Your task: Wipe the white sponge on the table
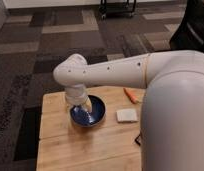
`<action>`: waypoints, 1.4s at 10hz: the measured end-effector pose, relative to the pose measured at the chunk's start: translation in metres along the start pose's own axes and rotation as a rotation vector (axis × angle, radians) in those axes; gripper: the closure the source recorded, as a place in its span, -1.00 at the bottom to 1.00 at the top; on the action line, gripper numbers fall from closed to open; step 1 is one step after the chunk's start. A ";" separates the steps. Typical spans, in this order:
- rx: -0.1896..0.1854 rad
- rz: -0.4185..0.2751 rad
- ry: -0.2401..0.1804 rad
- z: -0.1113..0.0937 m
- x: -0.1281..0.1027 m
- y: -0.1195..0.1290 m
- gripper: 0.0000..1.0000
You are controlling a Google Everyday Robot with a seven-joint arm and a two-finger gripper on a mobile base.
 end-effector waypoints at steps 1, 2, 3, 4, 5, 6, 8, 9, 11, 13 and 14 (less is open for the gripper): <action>0.000 0.000 0.000 0.000 0.000 0.000 -0.30; 0.000 0.000 0.000 0.000 0.000 0.000 -0.30; 0.000 0.000 0.000 0.000 0.000 0.000 -0.30; 0.000 0.000 0.000 0.000 0.000 0.000 -0.30; 0.000 0.000 0.000 0.000 0.000 0.000 -0.30; 0.000 0.000 0.000 0.000 0.000 0.000 -0.30; 0.002 0.047 -0.007 0.000 0.000 -0.012 -0.30; 0.014 0.083 -0.023 0.000 -0.002 -0.029 -0.30; 0.025 0.158 -0.037 0.001 0.000 -0.064 -0.30; 0.014 0.194 -0.035 0.006 0.005 -0.100 -0.30; 0.020 0.182 -0.035 0.007 0.007 -0.125 -0.30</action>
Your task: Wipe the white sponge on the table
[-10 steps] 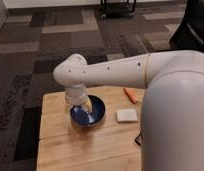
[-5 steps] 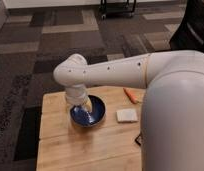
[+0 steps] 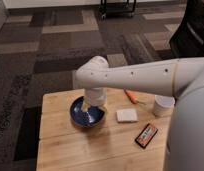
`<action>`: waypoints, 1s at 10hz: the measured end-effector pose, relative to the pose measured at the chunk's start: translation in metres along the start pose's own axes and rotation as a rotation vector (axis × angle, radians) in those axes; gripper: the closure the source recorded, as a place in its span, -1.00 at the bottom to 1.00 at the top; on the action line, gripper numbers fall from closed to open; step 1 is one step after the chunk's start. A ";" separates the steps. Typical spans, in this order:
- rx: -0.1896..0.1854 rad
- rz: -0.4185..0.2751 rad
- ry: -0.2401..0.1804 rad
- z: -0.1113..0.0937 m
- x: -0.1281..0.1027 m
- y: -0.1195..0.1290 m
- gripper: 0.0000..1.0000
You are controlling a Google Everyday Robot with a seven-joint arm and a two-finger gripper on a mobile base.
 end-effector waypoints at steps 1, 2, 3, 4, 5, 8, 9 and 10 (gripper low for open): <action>0.023 -0.050 0.004 -0.002 -0.002 -0.033 -0.30; 0.038 -0.131 0.004 -0.006 -0.003 -0.052 -0.30; 0.042 -0.185 0.000 -0.008 -0.003 -0.056 -0.30; 0.048 -0.348 -0.016 -0.017 -0.003 -0.051 -0.30; 0.069 -0.504 -0.031 -0.026 -0.004 -0.053 -0.30; 0.111 -0.858 -0.017 -0.039 0.001 -0.049 -0.30; 0.124 -0.928 -0.014 -0.041 0.002 -0.048 -0.30; 0.128 -0.950 -0.013 -0.042 0.002 -0.048 -0.30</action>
